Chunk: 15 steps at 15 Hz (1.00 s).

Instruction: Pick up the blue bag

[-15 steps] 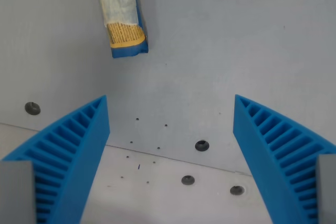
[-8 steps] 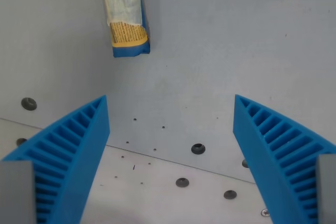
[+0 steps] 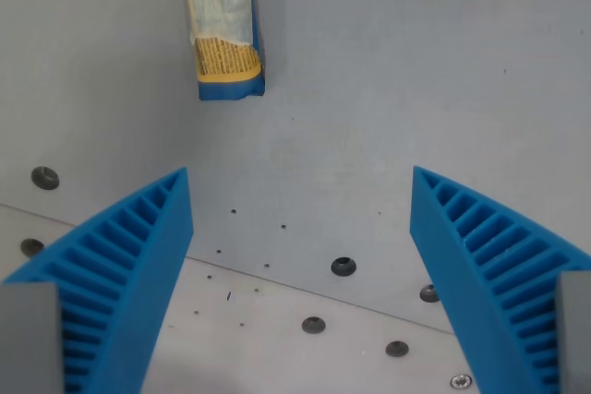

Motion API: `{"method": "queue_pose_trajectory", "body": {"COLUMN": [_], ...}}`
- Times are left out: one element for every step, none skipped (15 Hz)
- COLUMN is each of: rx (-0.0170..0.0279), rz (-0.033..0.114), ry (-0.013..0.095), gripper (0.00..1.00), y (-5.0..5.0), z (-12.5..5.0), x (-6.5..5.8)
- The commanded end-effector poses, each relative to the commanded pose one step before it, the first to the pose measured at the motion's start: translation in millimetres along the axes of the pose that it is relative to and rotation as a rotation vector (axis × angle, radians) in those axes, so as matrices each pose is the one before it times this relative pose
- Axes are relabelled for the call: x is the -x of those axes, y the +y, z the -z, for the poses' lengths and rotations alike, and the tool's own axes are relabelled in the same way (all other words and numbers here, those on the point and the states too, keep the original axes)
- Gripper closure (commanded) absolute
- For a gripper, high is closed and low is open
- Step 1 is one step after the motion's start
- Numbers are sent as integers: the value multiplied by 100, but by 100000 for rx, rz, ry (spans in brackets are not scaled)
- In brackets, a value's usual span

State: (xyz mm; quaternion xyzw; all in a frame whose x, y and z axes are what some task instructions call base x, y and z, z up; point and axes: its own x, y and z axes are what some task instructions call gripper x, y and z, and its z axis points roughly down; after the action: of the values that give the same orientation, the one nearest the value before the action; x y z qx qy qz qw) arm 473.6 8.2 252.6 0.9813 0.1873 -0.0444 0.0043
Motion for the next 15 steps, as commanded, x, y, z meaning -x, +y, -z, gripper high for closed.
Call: {"method": "queue_pose_trajectory", "body": {"rx": [5011,0,0,0,0,0,0,0,0,0,0,0,0,0,0], "rz": [5091,0,0,0,0,0,0,0,0,0,0,0,0,0,0], "ry": [8559,0,0,0,0,0,0,0,0,0,0,0,0,0,0], "gripper": [0,0,0,0,0,0,0,0,0,0,0,0,0,0,0], "y": [-240,1,1,2,2,2,2,2,2,2,2,2,2,2,2], "z": [-753,-166,-166,-166,-166,-166,-166,-166,-166,-166,-166,-166,-166,-166,-166], "x": [351,-15,-15,-15,-14,-15,-15,-15,-15,-15,-15,-15,-15,-15,-15]}}
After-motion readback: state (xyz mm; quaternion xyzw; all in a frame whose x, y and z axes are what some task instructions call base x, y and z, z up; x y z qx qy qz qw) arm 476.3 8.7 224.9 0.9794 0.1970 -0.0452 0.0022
